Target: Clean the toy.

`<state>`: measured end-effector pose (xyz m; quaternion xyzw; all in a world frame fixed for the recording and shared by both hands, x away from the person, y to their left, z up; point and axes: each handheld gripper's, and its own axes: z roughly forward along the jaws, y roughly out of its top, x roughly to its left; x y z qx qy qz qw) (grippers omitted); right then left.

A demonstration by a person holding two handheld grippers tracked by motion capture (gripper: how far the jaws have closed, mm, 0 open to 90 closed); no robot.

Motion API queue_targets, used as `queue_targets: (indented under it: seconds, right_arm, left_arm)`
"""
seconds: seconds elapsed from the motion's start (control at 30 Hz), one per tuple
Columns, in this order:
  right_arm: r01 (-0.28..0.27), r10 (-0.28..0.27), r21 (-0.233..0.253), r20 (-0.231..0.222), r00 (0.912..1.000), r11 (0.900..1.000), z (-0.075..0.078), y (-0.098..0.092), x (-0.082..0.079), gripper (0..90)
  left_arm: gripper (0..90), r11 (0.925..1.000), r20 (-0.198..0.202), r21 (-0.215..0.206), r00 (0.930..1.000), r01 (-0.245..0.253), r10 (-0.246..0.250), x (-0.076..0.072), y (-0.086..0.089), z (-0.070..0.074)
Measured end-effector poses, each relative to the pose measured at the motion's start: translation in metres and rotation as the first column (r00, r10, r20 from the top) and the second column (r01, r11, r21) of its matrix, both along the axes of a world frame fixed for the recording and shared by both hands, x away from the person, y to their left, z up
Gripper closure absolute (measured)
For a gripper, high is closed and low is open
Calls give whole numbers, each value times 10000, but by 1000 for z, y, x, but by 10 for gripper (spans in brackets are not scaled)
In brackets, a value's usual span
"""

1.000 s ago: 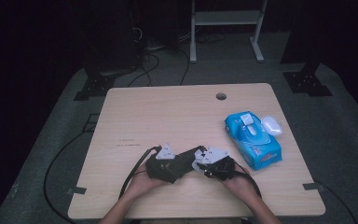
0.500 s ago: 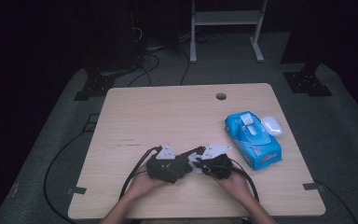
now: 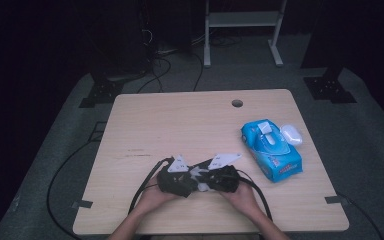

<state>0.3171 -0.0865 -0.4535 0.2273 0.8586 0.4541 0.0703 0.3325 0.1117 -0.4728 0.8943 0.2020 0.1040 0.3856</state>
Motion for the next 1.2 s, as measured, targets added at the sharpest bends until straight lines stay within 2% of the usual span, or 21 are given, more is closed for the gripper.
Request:
queue_targets:
  seconds: [0.03,0.07,0.1,0.13,0.2,0.3,0.4,0.5,0.57,0.67,0.7,0.77,0.83,0.9,0.93,0.97,1.03,1.1,1.13,1.2]
  right_arm:
    - [-102,104,-132,109,9999,9999,-1,5,-2,816]
    - [-222,235,-377,326,9992,9990,-1,9,-4,817]
    - [-293,301,-308,257,9992,9991,-1,8,-3,818]
    - [-189,189,-46,13,9998,9998,0,2,0,818]
    - [313,-313,121,-59,9995,9994,2,-8,7,820]
    - [478,-467,395,-289,9985,9981,4,-11,9,821]
    - [-242,262,475,-425,9988,9986,3,5,1,821]
    - [-544,546,111,-148,9984,9985,2,15,-4,821]
    - [-305,306,90,-156,9994,9995,2,9,0,822]
    - [680,-680,-9,147,9976,9977,5,-7,9,822]
    - [1054,-1055,105,86,9944,9944,5,-15,14,823]
    - [1213,-1210,332,-120,9926,9921,5,-17,15,823]
    - [810,-809,308,-39,9967,9962,5,-7,10,823]
    - [170,-168,-119,169,9997,9998,3,11,0,822]
    - [83,-61,-459,482,9988,9989,3,16,-3,822]
    - [66,-29,-596,629,9980,9982,2,17,-4,822]
    - [521,-502,-422,450,9977,9977,3,7,3,823]
    - [1256,-1241,-273,503,9910,9917,4,-6,11,822]
    - [1470,-1465,-146,313,9887,9890,5,-12,14,823]
    - [1541,-1542,53,151,9879,9880,4,-12,15,822]
  left_arm:
    - [243,9999,95,155,9999,55,-57,-1,0,-1]
    - [243,9999,70,109,9999,73,-74,-1,1,-2]
    - [243,10000,-12,-57,10000,18,-18,-2,2,-1]
    - [243,9999,68,-95,10000,48,-47,-2,2,1]
    - [243,9995,158,-329,9999,1,5,-3,1,3]
    - [243,9996,315,-285,9995,52,-43,-5,0,6]
    - [243,9997,361,-137,9992,195,-190,-7,-3,4]
    - [243,9995,422,102,9986,305,-309,-9,-5,2]
    - [243,9995,325,17,9989,325,-325,-9,-5,1]
    - [243,9994,421,-37,9985,348,-346,-10,-6,3]
    - [243,9993,400,-60,9986,359,-356,-10,-6,3]
    - [243,9993,482,-133,9983,349,-343,-11,-9,4]
    - [243,9991,435,91,9981,426,-429,-12,-10,3]
    - [243,9986,398,260,9981,458,-468,-13,-12,0]
    - [243,9986,414,295,9981,448,-460,-13,-12,-1]
    - [243,9985,381,314,9982,441,-453,-13,-12,-2]
    - [243,9986,358,282,9984,438,-448,-13,-11,-2]
    - [243,9990,404,178,9983,421,-428,-13,-11,-2]
    - [243,9990,421,157,9982,420,-426,-13,-11,-1]
    - [243,9987,489,178,9976,481,-489,-13,-12,0]
